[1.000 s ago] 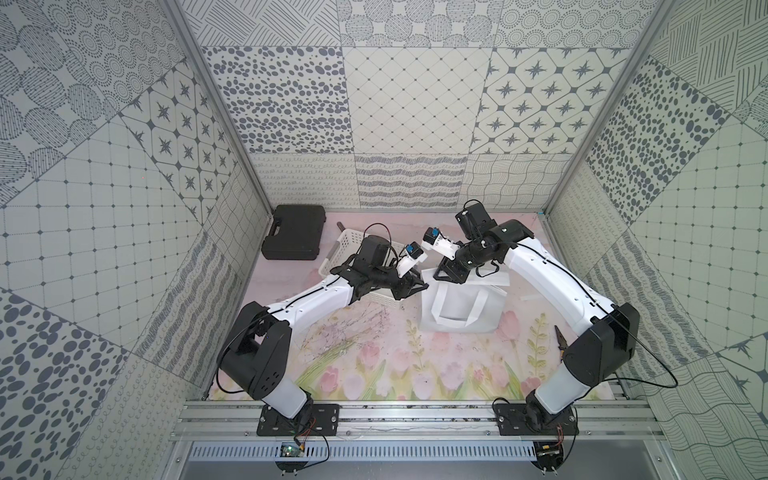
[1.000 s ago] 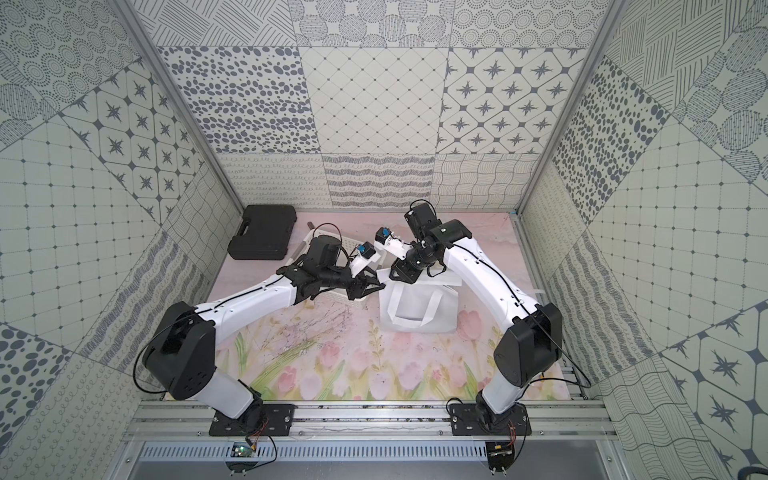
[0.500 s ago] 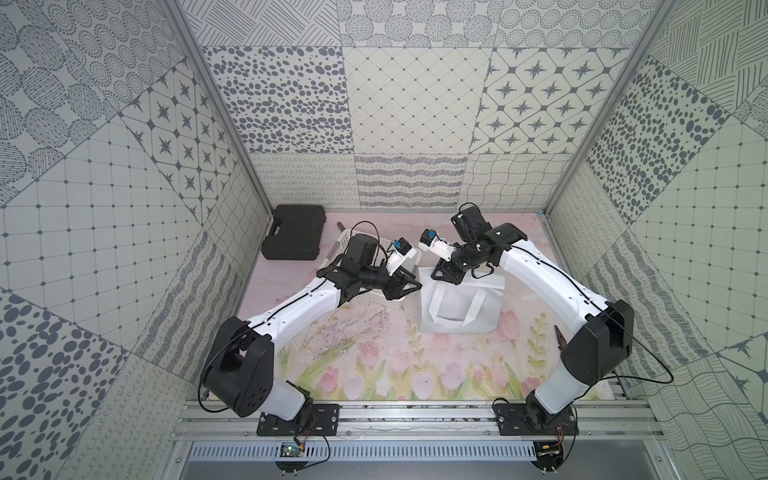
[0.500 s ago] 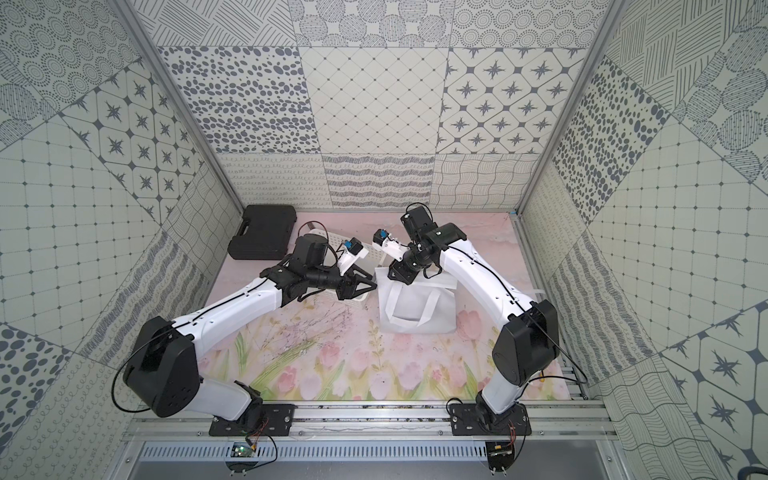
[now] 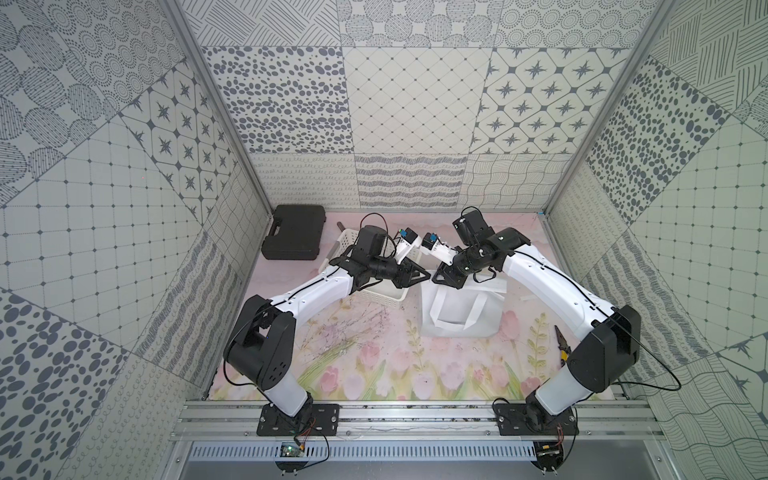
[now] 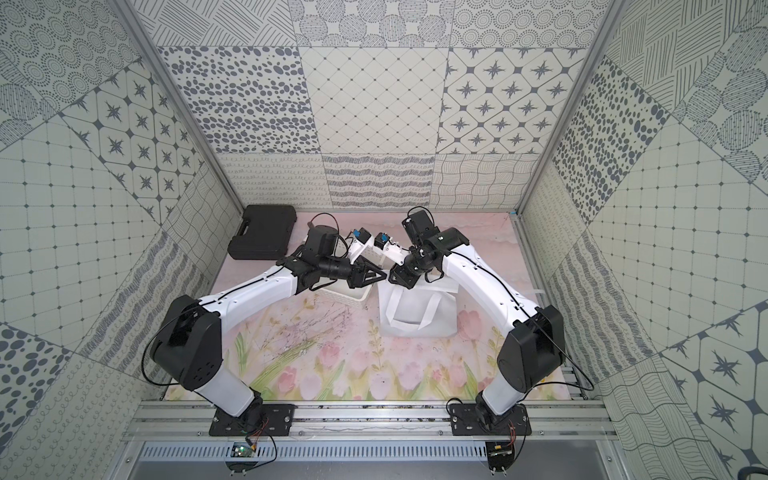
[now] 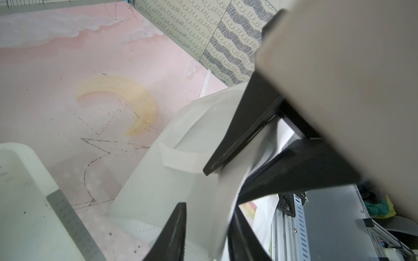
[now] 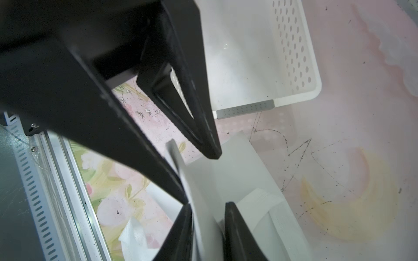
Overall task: Place the ice pack in the delivery bag
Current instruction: Seal the delivery bag at the center of the board.
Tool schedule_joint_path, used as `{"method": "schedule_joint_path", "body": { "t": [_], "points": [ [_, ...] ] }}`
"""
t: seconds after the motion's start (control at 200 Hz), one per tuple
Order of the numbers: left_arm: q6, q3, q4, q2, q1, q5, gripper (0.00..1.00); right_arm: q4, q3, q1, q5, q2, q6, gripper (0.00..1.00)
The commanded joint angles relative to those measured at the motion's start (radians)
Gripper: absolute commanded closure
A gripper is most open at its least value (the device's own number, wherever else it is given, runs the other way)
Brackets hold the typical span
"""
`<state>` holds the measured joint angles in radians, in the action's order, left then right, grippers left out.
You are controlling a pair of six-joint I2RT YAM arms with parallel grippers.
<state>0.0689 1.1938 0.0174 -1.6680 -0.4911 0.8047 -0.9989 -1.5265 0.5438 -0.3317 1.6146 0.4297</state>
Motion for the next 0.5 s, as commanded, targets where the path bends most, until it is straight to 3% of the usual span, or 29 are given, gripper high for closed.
{"method": "schedule_joint_path", "body": {
  "t": [0.0,0.06,0.19,0.265,0.335,0.49],
  "points": [
    [0.033,0.029,-0.063,-0.028,-0.009,0.065,0.85,-0.041,0.023,0.008,-0.004,-0.014,-0.007,0.71],
    [0.024,0.024,-0.062,-0.029,-0.013,0.061,1.0,-0.04,0.023,0.008,-0.001,-0.02,-0.006,0.71],
    [0.002,0.001,-0.072,-0.01,-0.015,0.04,1.0,0.002,0.033,0.007,0.029,-0.058,-0.041,0.6],
    [-0.004,-0.009,-0.077,0.0,-0.015,0.029,1.0,0.052,0.048,0.005,0.07,-0.11,-0.079,0.43],
    [-0.008,-0.002,-0.062,0.004,-0.015,0.028,1.0,0.126,0.082,0.001,0.132,-0.182,-0.13,0.35],
    [-0.021,0.06,0.025,-0.004,-0.015,0.049,0.67,0.25,0.184,-0.023,0.258,-0.36,-0.224,0.26]
  ]
}}
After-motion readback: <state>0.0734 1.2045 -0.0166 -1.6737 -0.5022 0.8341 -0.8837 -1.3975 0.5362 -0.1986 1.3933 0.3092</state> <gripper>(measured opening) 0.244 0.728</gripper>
